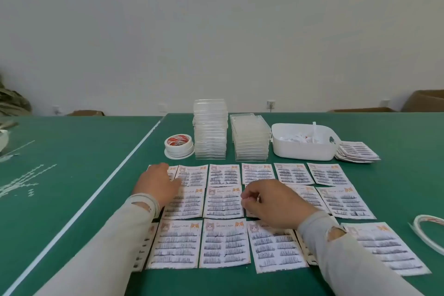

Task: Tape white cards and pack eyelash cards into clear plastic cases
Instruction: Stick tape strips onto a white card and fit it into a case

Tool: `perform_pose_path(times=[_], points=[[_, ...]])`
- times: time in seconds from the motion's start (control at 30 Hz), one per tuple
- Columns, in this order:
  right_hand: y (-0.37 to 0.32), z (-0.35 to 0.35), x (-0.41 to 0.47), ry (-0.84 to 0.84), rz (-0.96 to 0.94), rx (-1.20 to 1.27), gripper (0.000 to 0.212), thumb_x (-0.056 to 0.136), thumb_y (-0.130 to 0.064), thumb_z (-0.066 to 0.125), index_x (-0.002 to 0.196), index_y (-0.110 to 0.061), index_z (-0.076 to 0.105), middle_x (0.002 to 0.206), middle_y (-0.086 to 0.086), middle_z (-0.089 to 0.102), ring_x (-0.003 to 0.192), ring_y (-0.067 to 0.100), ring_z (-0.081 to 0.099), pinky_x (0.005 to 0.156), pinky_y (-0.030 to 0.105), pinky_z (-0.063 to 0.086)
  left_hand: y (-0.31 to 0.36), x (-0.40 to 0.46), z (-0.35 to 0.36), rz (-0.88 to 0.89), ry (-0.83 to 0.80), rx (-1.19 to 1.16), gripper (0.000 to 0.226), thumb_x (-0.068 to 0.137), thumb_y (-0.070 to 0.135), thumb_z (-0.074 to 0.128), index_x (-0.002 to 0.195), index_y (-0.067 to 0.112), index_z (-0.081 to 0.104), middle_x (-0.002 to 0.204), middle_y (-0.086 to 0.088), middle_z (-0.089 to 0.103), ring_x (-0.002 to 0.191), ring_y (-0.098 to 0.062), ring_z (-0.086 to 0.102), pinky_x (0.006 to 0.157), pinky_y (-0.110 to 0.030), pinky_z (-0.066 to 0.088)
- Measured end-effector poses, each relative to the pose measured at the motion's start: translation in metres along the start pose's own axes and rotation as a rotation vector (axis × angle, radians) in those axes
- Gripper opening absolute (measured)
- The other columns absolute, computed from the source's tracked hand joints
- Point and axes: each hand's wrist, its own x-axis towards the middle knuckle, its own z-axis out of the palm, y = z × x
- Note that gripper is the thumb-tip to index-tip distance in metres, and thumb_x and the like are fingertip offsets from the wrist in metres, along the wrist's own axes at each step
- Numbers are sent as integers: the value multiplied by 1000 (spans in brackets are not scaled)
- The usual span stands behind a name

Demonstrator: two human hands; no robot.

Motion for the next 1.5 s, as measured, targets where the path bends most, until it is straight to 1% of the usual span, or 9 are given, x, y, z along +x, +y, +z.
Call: perform_pose_path(times=[0.2, 0.47, 0.6, 0.77, 0.93, 1.13, 1.33, 1.4, 1.5], points=[[3, 0, 4, 62, 22, 40, 16, 97, -41, 57, 98, -33, 71, 90, -13, 70, 77, 4, 63, 73, 25, 54, -11, 21, -2, -214, -99, 85, 48, 85, 57, 66, 112, 18, 57, 91, 4, 66, 78, -16, 64, 67, -29, 55], [6, -7, 7, 119, 22, 39, 15, 97, -41, 58, 98, -33, 71, 92, -18, 68, 82, 1, 61, 78, 27, 54, -5, 27, -4, -137, 100, 259, 33, 100, 40, 43, 78, 20, 55, 71, 0, 63, 60, -15, 60, 51, -23, 37], [7, -7, 3, 136, 26, 55, 13, 96, -39, 59, 96, -33, 71, 89, -18, 68, 75, 0, 58, 73, 22, 51, -7, 22, -26, -120, 298, 302, 31, 104, 31, 37, 84, 15, 52, 68, -3, 57, 57, -20, 56, 55, -28, 40], [11, -26, -15, 150, 91, 30, 16, 97, -43, 60, 101, -32, 70, 93, -18, 67, 81, 1, 61, 78, 28, 53, -1, 7, -56, -48, 468, -172, 24, 97, 22, 47, 77, 11, 55, 68, -11, 59, 58, -28, 55, 54, -30, 39], [66, -82, -85, 344, 542, -288, 16, 96, -48, 56, 87, -34, 60, 84, -18, 65, 76, 5, 60, 65, 29, 47, 40, -25, -36, 17, 243, -860, 13, 92, 10, 61, 79, 12, 65, 86, -1, 72, 70, -22, 72, 63, -37, 59], [126, -90, -151, 274, 1049, -431, 28, 94, -46, 53, 101, -19, 62, 110, 6, 69, 97, 30, 63, 77, 36, 49, 80, -44, -7, 105, 41, -962, 10, 95, 9, 61, 86, 8, 66, 97, -4, 72, 85, -23, 72, 62, -32, 61], [115, -85, -140, 377, 1012, -479, 22, 98, -20, 43, 81, -15, 55, 94, 7, 71, 79, 28, 62, 76, 33, 47, 94, -62, -1, 155, 0, -1001, 9, 97, 8, 59, 93, 12, 65, 93, 3, 73, 83, -18, 73, 58, -25, 60], [97, -85, -131, 514, 841, -480, 31, 102, -27, 44, 74, -17, 52, 75, 0, 65, 65, 20, 58, 61, 29, 40, 95, -64, 3, 155, -9, -1051, 10, 98, 6, 57, 98, 15, 63, 88, 9, 75, 80, -15, 75, 58, -24, 60], [55, -77, -103, 618, 475, -45, 21, 100, -33, 54, 81, -29, 58, 69, -7, 63, 58, 8, 57, 50, 24, 38, 99, -65, 12, 131, -29, -1114, 19, 99, 5, 56, 105, 22, 57, 86, 12, 77, 78, -8, 75, 58, -21, 58]])
